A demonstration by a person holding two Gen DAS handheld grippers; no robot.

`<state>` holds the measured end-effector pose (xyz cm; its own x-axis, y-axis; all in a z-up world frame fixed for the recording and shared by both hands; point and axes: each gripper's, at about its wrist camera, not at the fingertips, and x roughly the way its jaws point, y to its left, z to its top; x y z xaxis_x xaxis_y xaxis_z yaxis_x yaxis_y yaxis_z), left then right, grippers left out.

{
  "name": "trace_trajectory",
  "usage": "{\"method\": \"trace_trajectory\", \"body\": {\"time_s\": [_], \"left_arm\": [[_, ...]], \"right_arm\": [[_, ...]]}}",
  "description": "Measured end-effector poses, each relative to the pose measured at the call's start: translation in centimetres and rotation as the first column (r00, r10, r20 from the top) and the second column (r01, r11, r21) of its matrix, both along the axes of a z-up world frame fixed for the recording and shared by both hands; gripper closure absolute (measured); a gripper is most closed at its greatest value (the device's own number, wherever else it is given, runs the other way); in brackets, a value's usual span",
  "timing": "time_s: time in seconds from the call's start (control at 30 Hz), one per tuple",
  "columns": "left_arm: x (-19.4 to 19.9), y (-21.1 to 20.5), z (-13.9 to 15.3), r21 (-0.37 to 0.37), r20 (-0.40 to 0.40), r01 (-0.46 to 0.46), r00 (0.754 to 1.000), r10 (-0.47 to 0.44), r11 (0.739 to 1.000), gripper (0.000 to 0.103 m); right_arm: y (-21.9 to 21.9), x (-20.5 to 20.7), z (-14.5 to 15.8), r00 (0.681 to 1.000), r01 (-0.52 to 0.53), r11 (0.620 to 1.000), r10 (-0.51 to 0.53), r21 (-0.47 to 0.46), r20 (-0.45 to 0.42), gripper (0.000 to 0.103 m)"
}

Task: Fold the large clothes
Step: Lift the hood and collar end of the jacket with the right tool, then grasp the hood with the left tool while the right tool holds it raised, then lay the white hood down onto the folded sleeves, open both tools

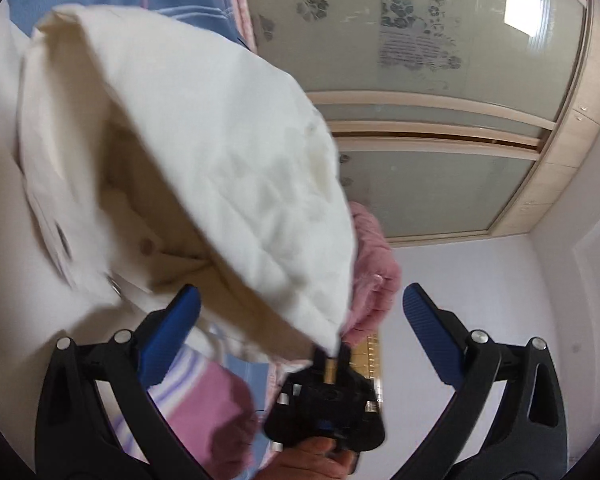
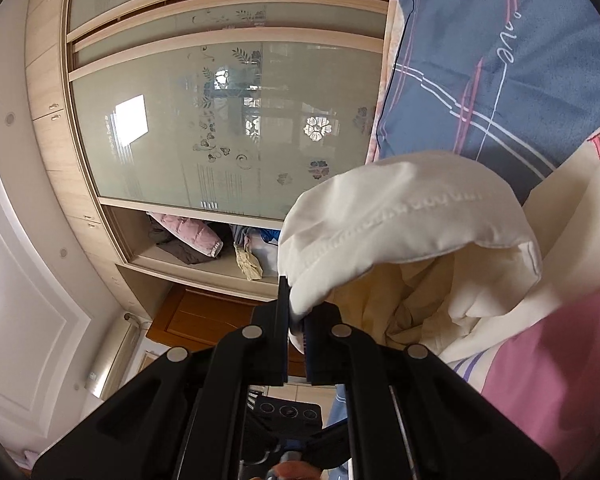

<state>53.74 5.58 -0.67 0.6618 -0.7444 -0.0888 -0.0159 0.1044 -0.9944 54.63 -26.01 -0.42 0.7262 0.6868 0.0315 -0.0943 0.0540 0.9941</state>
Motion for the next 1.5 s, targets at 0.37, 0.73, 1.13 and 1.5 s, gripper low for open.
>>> {"method": "trace_trajectory", "body": {"time_s": [0.37, 0.73, 1.13, 1.5], "left_arm": [[3.1, 2.4, 0.0, 0.270, -0.006, -0.199, 0.978, 0.208, 0.942, 0.096], [-3.8, 3.6, 9.6, 0.549, 0.301, -0.256, 0.949, 0.098, 0.795, 0.098], [-17.5, 3.7, 4.9, 0.708, 0.151, -0.049, 0.985, -0.083, 0.705, 0.098], [-23.2, 0.9, -1.9, 0.818, 0.007, 0.069, 0.992, -0.130, 0.572, 0.098]], "right_arm": [[0.9, -0.4, 0.7, 1.000, -0.010, 0.998, 0.010, -0.061, -0.006, 0.098], [2.2, -3.3, 3.1, 0.998, -0.068, 0.982, 0.069, -0.176, -0.005, 0.098], [2.9, -17.1, 0.6, 0.990, -0.125, 0.972, 0.109, -0.199, -0.092, 0.098], [2.4, -23.1, -6.3, 0.944, -0.143, 0.944, 0.039, -0.299, -0.327, 0.098]]}}
